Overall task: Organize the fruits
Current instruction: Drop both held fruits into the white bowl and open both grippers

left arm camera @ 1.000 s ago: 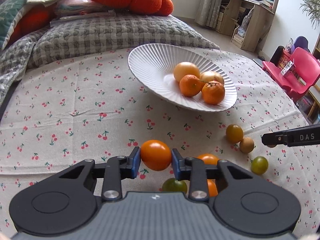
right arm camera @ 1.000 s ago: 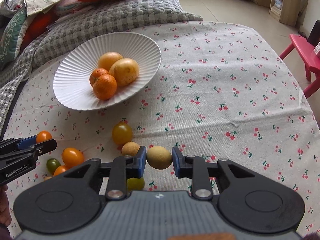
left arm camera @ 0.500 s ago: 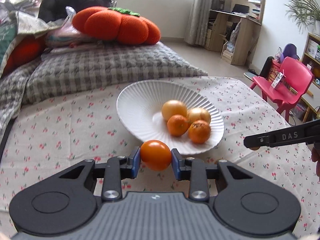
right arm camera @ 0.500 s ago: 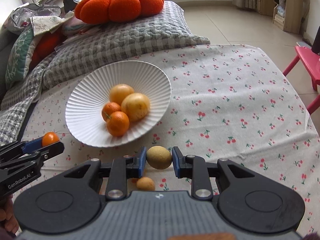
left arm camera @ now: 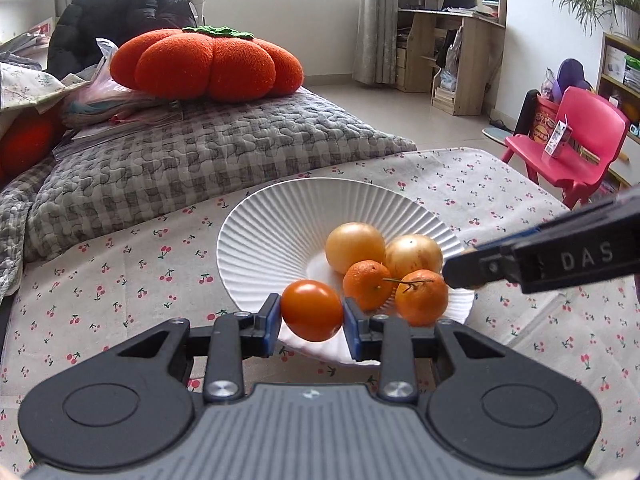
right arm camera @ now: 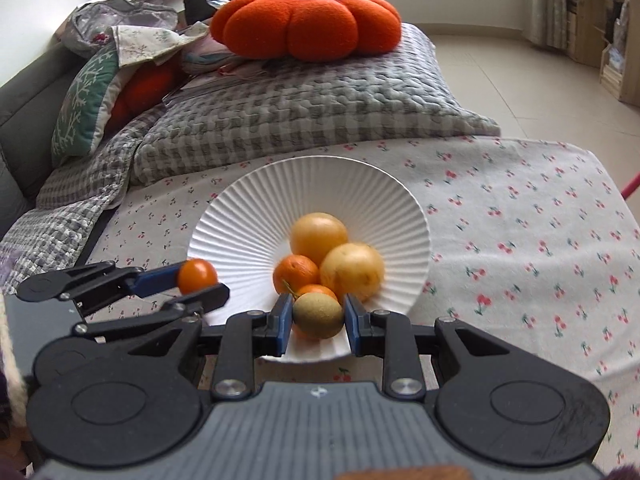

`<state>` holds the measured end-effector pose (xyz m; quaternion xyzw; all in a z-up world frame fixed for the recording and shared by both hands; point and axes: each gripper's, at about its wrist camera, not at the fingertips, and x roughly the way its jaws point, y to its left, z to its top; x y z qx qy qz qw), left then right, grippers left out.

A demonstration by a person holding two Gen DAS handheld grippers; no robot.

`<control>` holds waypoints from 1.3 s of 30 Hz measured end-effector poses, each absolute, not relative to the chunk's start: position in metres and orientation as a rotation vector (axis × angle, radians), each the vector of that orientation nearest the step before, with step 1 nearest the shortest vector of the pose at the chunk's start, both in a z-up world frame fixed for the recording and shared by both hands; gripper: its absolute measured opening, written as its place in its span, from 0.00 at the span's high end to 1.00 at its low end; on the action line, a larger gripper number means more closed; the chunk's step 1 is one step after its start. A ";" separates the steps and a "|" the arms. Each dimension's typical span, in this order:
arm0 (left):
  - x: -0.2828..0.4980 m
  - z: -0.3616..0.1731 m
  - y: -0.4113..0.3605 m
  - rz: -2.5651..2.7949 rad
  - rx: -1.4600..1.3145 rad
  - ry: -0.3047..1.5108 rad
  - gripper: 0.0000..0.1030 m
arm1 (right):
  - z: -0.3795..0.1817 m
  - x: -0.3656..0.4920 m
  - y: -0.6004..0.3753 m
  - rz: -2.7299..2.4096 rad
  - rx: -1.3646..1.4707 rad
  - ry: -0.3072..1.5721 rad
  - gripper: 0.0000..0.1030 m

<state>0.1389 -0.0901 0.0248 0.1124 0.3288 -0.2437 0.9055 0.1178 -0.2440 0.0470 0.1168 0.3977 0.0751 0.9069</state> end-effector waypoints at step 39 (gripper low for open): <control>0.133 0.031 -0.068 -0.520 0.162 0.701 0.59 | 0.056 0.125 -0.237 0.208 0.260 0.758 0.70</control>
